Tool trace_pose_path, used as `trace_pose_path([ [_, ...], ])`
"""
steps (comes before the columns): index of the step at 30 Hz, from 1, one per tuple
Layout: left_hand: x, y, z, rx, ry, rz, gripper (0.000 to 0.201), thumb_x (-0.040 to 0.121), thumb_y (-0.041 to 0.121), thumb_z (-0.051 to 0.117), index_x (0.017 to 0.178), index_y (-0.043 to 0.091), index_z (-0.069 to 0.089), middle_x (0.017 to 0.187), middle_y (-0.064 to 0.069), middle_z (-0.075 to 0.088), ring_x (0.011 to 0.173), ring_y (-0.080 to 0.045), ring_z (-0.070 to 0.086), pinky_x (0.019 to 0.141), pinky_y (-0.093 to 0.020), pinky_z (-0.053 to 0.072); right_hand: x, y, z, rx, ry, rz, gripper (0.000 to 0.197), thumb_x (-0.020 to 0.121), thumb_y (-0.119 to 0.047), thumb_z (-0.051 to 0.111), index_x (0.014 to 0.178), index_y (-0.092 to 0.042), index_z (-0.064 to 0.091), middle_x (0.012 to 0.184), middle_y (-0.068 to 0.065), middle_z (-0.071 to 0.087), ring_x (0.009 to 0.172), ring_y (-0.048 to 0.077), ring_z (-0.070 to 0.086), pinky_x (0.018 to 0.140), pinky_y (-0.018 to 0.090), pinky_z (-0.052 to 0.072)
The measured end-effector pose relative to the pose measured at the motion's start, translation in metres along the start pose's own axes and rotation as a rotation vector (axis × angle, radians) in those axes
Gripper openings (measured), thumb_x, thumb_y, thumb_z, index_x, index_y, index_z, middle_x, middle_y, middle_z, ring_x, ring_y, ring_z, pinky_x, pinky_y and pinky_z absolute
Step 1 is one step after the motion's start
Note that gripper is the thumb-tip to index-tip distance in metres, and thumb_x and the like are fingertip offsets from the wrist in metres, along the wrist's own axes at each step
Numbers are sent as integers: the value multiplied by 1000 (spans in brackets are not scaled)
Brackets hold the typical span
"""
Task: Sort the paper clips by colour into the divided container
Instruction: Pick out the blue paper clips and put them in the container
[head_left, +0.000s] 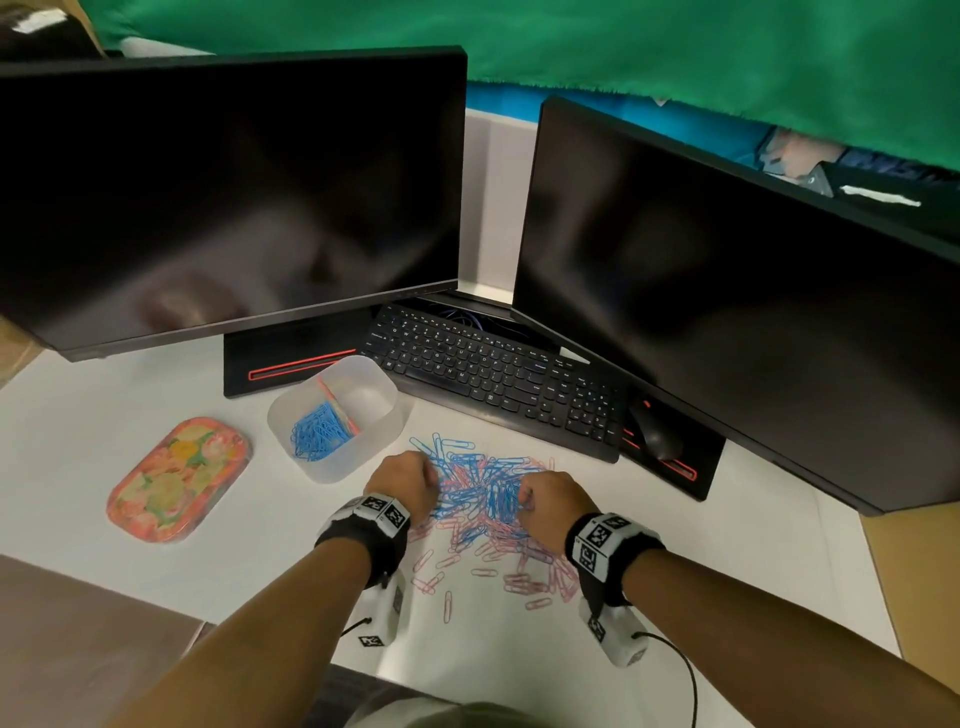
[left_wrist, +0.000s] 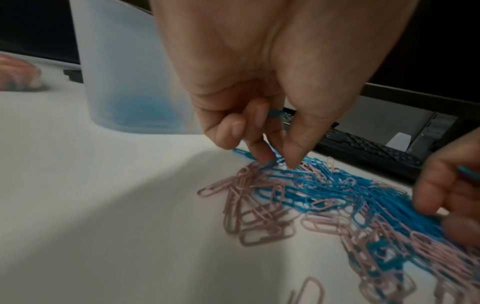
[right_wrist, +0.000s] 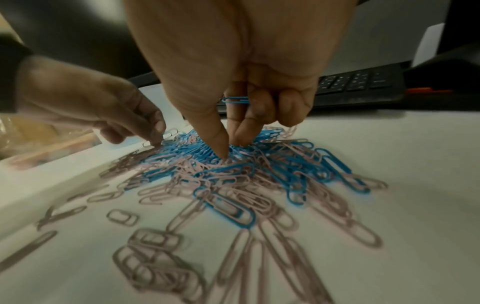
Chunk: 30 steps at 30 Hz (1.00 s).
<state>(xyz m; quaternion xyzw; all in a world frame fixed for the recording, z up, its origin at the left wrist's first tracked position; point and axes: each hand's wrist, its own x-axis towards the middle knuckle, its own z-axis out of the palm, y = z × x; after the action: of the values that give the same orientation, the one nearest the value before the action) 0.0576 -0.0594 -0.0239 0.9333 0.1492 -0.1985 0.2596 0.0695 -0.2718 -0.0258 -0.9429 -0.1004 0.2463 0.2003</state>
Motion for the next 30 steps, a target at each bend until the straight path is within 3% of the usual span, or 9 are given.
trace_pose_path([
  [6,-6,-1,-4,-237,-2,8,8,84,15,64,83,23,61,84,5,66,81,-15,61,74,-22,44,3,-10,1,-187,14,-10,9,87,-12,53,83,-7,60,91,10,62,81,27,61,70,33,51],
  [10,-6,-5,-4,-419,-72,-4,21,83,11,66,97,27,63,82,2,72,70,-13,65,71,-24,52,3,-11,-1,-239,11,-24,10,87,-13,48,83,-10,57,85,8,56,73,24,51,64,28,38],
  [12,-7,-7,-5,-488,-90,-1,18,84,11,67,94,26,66,84,-3,73,63,-15,62,70,-27,56,1,-12,-4,-222,10,-23,11,86,-15,49,83,-10,58,84,7,57,73,23,51,63,28,39],
  [16,-11,-7,-11,-646,-115,-35,13,88,10,60,87,20,68,73,2,69,63,-19,61,67,-30,56,3,-13,-8,28,69,27,12,82,-18,55,71,-12,58,78,6,64,72,24,61,65,29,51],
  [19,-18,-6,-21,-792,-134,-64,19,87,1,54,79,15,64,64,-1,58,53,-18,52,49,-19,43,7,-22,-16,300,-3,43,13,83,-16,60,70,-17,62,76,-4,63,69,12,58,65,21,45],
  [21,-24,-5,-29,-940,-167,-78,20,87,-5,49,79,8,61,61,-6,54,50,-16,48,44,-18,40,9,-33,-21,474,-95,45,14,84,-14,61,71,-17,66,80,-8,66,62,7,54,58,17,43],
  [25,-31,-7,-50,-1144,-135,-85,20,89,-7,43,83,6,58,66,-10,60,54,-17,61,47,-24,48,18,-65,-25,772,-196,51,8,87,-8,62,83,-10,68,56,-4,57,49,12,43,50,24,36],
  [30,-34,-19,-78,-1269,32,-162,14,93,1,45,90,8,56,72,-10,64,62,-22,65,53,-27,53,37,-129,-31,904,-258,35,14,92,-2,53,83,-11,59,65,6,58,52,15,51,44,23,45],
])
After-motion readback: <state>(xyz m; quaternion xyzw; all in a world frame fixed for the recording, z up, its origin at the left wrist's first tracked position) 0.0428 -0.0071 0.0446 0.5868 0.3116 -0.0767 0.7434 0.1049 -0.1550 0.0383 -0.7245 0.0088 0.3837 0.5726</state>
